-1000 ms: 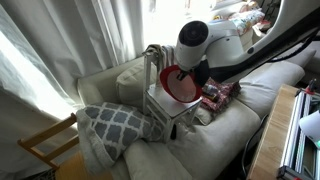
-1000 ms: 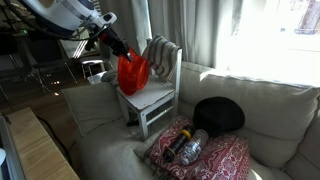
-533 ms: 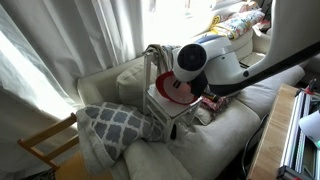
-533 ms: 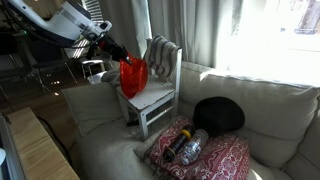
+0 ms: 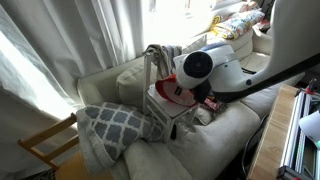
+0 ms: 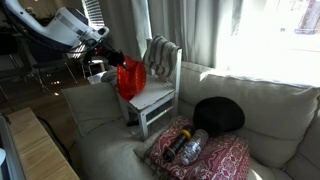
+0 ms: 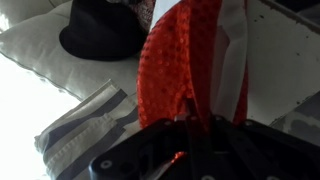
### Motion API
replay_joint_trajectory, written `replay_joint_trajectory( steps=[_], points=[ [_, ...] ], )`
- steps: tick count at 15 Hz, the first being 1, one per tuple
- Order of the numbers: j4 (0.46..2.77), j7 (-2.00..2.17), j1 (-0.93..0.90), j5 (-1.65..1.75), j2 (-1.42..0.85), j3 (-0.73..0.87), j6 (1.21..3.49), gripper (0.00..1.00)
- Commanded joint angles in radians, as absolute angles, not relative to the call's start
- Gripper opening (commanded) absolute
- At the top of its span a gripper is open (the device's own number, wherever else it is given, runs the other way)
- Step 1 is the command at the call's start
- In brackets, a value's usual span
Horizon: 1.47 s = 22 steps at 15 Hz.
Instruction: Put the striped towel on the backrest of the chair then turn the red hat upright
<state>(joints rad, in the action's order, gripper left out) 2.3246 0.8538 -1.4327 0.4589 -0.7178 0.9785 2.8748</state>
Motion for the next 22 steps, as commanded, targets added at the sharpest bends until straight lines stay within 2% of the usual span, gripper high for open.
replay_joint_trajectory(
  steps=[1, 3, 7, 11, 14, 18, 19, 20, 22],
  points=[
    [2.368, 0.76, -1.385, 0.387, -0.672, 0.927, 2.96, 0.01],
    [2.379, 0.712, -1.364, 0.343, -0.655, 0.907, 3.006, 0.07],
    [2.393, 0.58, -1.3, 0.248, -0.619, 0.832, 3.069, 0.0],
    [2.399, 0.457, -1.232, 0.172, -0.582, 0.752, 3.08, 0.05],
    [2.388, 0.412, -1.19, 0.127, -0.577, 0.708, 3.08, 0.0],
    [2.38, 0.389, -1.135, 0.09, -0.561, 0.659, 3.088, 0.01],
    [2.38, 0.381, -1.124, 0.087, -0.561, 0.647, 3.093, 0.04],
    [2.379, 0.382, -1.122, 0.084, -0.565, 0.645, 3.11, 0.29],
    [2.379, 0.366, -1.094, 0.072, -0.561, 0.614, 3.134, 0.33]
  ],
)
